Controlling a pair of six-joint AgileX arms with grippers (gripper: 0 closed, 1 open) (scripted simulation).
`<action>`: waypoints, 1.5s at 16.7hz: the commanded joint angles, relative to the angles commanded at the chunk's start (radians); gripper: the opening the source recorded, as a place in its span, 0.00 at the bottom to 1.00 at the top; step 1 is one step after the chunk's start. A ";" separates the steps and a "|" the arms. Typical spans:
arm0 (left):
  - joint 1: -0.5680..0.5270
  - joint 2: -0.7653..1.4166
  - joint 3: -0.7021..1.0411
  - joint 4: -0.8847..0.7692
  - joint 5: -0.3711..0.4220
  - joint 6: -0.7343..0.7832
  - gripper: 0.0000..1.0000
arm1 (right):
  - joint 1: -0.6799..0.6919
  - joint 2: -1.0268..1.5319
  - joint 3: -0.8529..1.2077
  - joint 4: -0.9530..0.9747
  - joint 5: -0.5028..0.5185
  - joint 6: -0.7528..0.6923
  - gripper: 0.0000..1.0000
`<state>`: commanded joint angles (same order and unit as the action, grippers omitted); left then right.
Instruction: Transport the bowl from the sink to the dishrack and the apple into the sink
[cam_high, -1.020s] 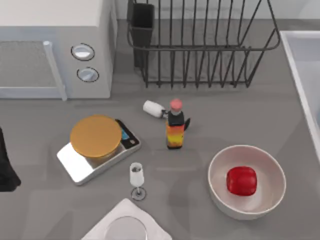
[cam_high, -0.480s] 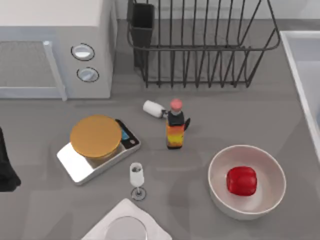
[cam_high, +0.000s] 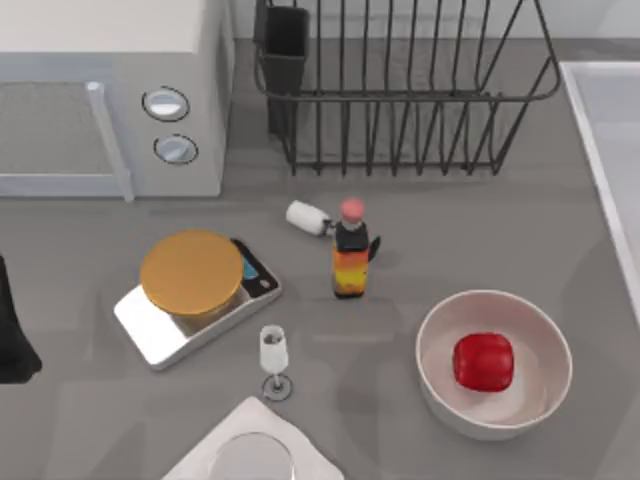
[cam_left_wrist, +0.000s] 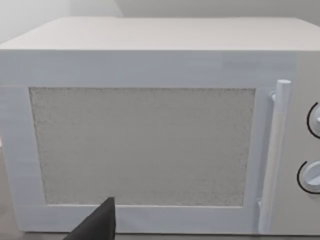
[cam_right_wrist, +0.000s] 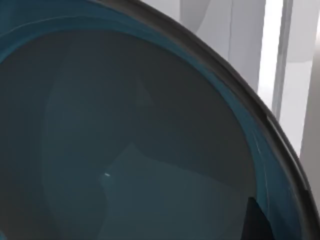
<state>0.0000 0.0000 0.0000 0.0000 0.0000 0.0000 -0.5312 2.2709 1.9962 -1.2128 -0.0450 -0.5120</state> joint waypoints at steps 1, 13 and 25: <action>0.000 0.000 0.000 0.000 0.000 0.000 1.00 | -0.027 -0.083 -0.039 -0.043 -0.003 -0.028 0.00; 0.000 0.000 0.000 0.000 0.000 0.000 1.00 | -0.263 -0.748 -0.367 -0.389 -0.028 -0.271 0.00; 0.000 0.000 0.000 0.000 0.000 0.000 1.00 | -0.374 -0.880 -0.366 -0.131 -0.079 -0.500 0.00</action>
<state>0.0000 0.0000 0.0000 0.0000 0.0000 0.0000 -0.9048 1.3910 1.6300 -1.3438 -0.1240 -1.0124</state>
